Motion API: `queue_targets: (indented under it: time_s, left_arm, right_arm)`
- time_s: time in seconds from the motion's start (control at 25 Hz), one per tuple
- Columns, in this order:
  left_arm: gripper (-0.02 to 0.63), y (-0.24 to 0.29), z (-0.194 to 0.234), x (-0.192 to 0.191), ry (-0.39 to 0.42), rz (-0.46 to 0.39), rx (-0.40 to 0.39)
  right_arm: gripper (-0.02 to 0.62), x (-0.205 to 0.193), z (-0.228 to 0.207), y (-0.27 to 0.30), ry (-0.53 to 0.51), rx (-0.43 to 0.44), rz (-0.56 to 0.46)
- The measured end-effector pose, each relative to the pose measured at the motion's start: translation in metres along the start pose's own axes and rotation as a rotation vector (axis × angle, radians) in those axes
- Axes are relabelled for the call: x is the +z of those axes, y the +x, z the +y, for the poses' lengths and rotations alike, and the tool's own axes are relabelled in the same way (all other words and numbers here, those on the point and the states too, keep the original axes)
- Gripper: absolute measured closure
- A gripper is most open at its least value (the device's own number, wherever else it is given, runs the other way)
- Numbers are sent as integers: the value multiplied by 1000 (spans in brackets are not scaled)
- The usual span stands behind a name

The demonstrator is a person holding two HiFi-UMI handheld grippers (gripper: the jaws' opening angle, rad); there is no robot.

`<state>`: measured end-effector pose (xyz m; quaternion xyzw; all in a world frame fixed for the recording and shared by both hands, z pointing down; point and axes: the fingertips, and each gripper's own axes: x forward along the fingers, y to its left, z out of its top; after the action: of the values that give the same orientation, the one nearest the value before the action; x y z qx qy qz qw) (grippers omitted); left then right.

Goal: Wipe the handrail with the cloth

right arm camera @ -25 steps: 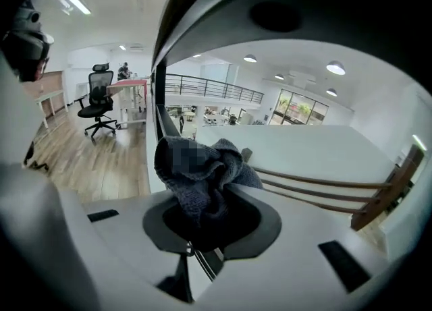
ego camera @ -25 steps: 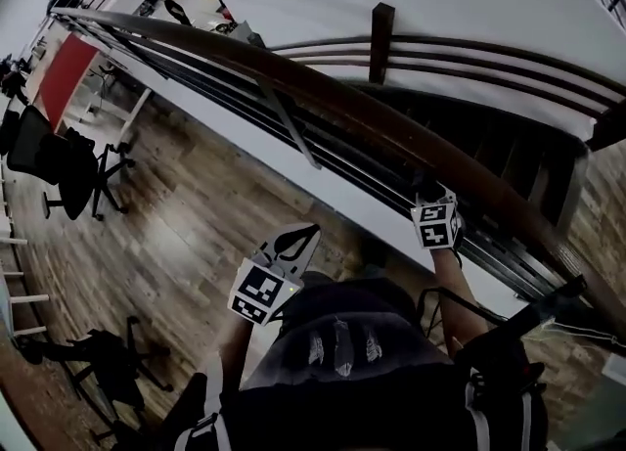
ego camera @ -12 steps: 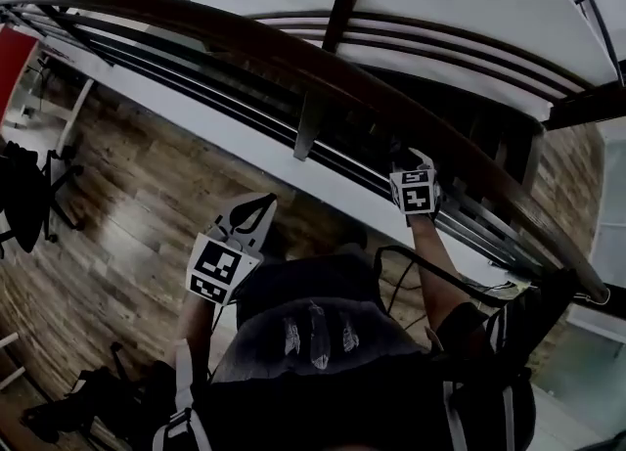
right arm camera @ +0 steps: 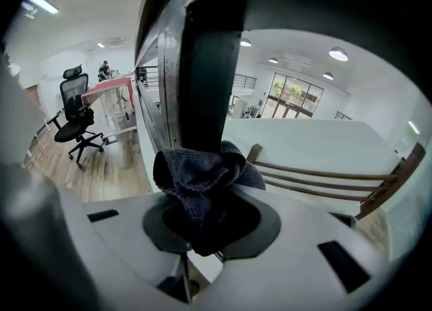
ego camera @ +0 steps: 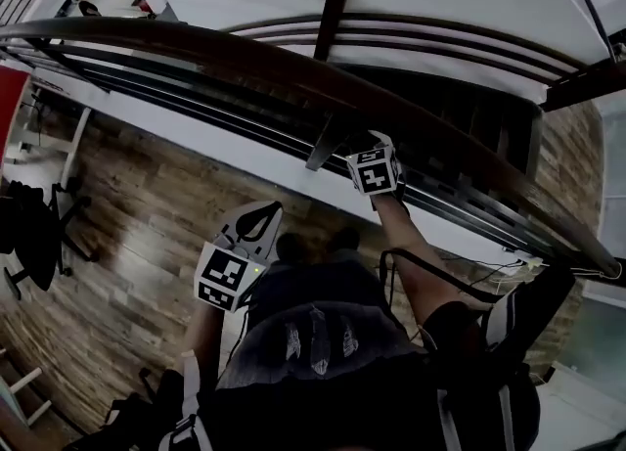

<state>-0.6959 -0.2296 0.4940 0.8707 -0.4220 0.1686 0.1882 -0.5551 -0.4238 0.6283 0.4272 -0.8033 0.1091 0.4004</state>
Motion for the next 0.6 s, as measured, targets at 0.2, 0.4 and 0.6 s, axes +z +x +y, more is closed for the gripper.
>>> queue_targets:
  time_s: [0.2,0.4,0.6]
  left_arm:
    - [598,-1,8,-4,13,15,-13]
    - [598,6,6,-2,45,11,-56]
    - [598,30,-26,10,112,7,-160]
  right_arm:
    - [538,-7,19,-39,-6,110,1]
    - [538,71,79,-191,-190,404,-299]
    - [538,185,3,-219,-421,-42,-455]
